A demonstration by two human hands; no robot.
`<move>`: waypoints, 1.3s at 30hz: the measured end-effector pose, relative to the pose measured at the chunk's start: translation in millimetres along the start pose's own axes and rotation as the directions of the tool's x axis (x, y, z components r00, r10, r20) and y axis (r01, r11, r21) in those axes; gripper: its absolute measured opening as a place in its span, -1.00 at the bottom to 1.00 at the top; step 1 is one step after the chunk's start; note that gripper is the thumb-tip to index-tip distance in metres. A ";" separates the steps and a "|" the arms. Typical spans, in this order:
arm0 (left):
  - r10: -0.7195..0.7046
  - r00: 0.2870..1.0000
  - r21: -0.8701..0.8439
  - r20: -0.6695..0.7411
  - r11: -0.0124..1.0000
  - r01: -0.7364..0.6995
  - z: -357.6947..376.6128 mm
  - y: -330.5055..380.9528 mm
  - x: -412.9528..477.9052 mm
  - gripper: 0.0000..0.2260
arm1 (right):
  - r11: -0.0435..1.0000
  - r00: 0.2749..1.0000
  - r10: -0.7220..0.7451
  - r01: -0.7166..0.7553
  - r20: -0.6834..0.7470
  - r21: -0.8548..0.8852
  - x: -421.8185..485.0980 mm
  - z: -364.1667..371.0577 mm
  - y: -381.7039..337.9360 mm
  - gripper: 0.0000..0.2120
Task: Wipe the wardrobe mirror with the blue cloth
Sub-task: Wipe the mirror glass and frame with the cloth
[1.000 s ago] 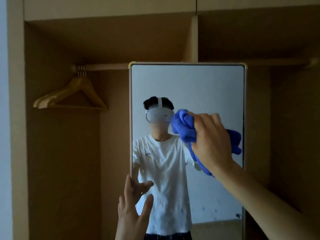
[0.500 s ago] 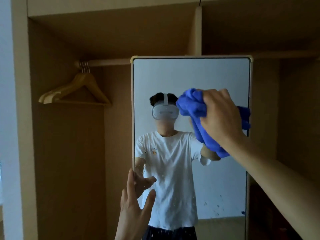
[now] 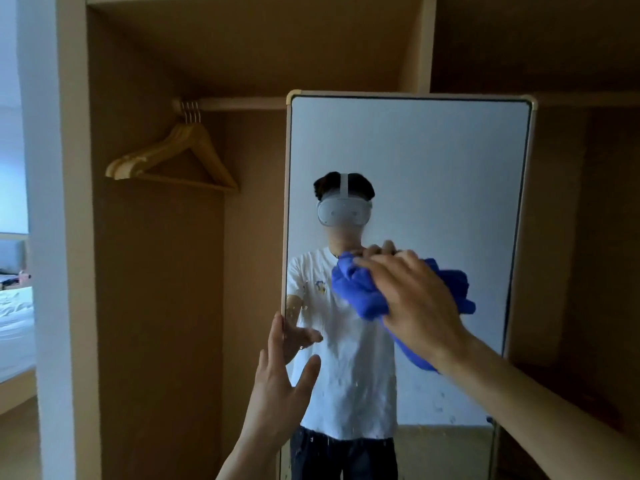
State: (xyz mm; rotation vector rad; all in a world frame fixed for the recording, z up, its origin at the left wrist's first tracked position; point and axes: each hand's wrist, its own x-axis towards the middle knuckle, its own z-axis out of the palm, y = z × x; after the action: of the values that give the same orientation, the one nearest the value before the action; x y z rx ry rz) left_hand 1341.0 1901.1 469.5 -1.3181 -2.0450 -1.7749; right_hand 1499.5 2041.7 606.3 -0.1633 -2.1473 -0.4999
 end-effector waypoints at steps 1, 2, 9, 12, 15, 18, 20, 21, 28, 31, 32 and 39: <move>0.026 1.000 0.008 -0.007 1.000 -0.026 0.2 -1.4 -0.1 -0.24 | 0.998 0.998 0.060 -0.059 -0.030 0.016 23.0 -11.1 6.8 -0.67; 0.046 0.999 0.013 -0.014 0.999 -0.046 0.5 -2.6 0.0 -0.23 | 0.995 0.993 0.102 -0.101 -0.062 0.019 45.3 -21.2 11.9 -0.70; 0.078 0.997 -0.010 -0.015 0.997 -0.078 0.4 -9.5 2.0 -0.21 | 0.998 0.997 0.057 -0.057 -0.054 0.006 -3.3 21.9 -34.5 -0.59; 0.070 0.997 -0.001 0.012 0.998 -0.070 0.8 -14.0 5.5 -0.15 | 0.994 0.991 -0.112 0.113 0.078 -0.002 -51.5 50.2 -54.6 -0.42; 0.088 0.996 0.004 0.015 0.996 -0.088 0.6 -15.2 2.1 -0.12 | 0.995 0.991 -0.099 0.099 0.089 0.004 -44.2 45.2 -48.8 -0.44; 0.112 0.994 0.002 0.008 0.994 -0.112 1.3 -15.8 0.9 -0.14 | 0.998 0.999 0.053 -0.053 0.003 0.033 3.5 19.1 -31.9 -0.57; 0.131 0.991 0.018 -0.015 0.991 -0.131 0.5 -14.2 1.1 -0.13 | 0.993 0.989 0.122 -0.121 -0.089 0.018 44.4 2.6 -20.2 -0.67; 0.135 0.991 0.016 -0.018 0.991 -0.135 -0.2 -14.1 1.3 -0.13 | 0.992 0.987 0.123 -0.121 -0.105 0.029 59.8 -2.4 -17.5 -0.69; 0.107 0.994 -0.067 0.014 0.992 -0.106 -5.9 -20.2 4.6 -0.24 | 0.999 0.999 -0.032 0.032 -0.019 0.003 -13.1 41.4 -64.3 -0.54; 0.058 0.998 -0.080 0.040 0.995 -0.055 -7.3 -22.7 4.6 -0.15 | 0.991 0.984 -0.137 0.136 0.114 0.021 -42.5 55.9 -71.3 -0.47; 0.065 0.997 -0.083 0.052 0.995 -0.060 -8.0 -23.9 4.1 -0.15 | 0.992 0.985 -0.128 0.125 0.118 0.035 -40.1 54.0 -67.6 -0.49; 0.061 0.996 -0.057 0.063 0.997 -0.057 -15.4 -10.5 2.4 -0.12 | 0.988 0.984 0.118 -0.129 -0.135 -0.080 79.8 -9.6 -25.6 -0.74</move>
State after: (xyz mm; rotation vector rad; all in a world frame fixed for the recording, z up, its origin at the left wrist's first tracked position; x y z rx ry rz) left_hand 1326.0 1890.0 467.7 -1.4544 -1.9807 -1.7983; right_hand 1452.2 2009.2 668.1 -0.3034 -1.9753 -0.5189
